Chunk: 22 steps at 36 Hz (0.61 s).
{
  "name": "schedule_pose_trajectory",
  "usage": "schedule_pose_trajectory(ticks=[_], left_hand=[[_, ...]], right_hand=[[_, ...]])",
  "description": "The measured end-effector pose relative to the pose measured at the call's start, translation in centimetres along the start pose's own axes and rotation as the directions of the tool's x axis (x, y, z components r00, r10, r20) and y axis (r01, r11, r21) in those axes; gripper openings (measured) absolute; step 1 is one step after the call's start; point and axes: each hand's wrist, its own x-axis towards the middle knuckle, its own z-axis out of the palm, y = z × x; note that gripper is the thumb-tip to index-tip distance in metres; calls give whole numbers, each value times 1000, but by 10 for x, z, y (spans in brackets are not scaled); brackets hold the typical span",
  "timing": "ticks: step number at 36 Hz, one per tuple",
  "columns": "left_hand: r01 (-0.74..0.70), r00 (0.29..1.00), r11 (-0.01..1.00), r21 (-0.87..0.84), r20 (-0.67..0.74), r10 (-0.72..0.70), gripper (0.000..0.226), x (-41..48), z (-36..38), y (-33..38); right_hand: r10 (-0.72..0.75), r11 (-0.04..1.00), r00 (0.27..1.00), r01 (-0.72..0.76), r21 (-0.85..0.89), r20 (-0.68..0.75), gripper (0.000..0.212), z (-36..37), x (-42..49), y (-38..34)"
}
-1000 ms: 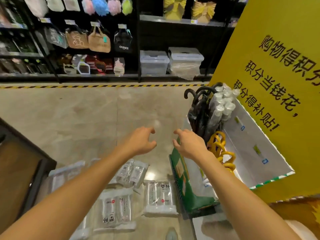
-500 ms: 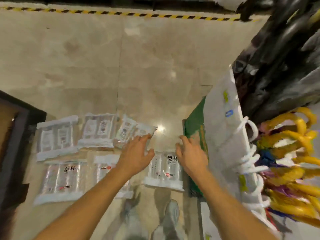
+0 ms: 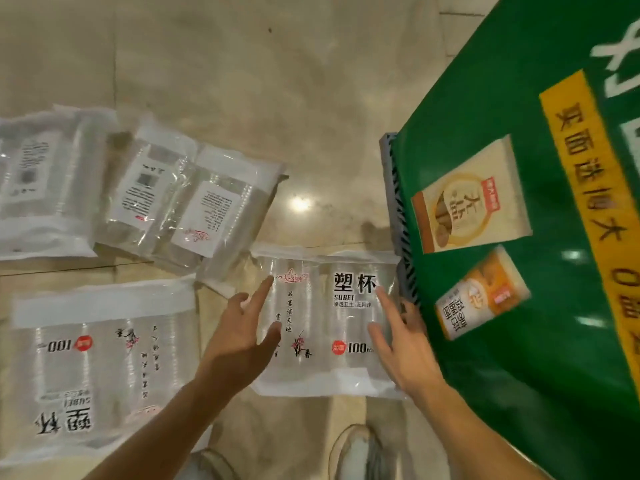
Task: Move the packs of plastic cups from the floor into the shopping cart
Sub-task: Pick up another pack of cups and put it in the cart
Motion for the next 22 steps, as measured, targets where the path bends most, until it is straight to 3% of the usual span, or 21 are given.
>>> schedule_pose_trajectory(ticks=[3,12,17,22], left_hand=[[-77,995,995,57,-63,80,67,17,38,-26],[-164,981,981,-106,-119,151,68,26,57,-33],[-55,993,988,-146,-112,39,62,0,6,0],[-71,988,992,-100,-145,56,63,-45,-97,65]], right_hand=[[-60,995,997,63,71,-46,63,29,22,24],[-94,982,990,110,154,-104,63,39,32,26],[-47,975,998,54,214,-36,60,-10,0,-12],[-155,968,980,176,180,-124,63,-89,-49,-75]])
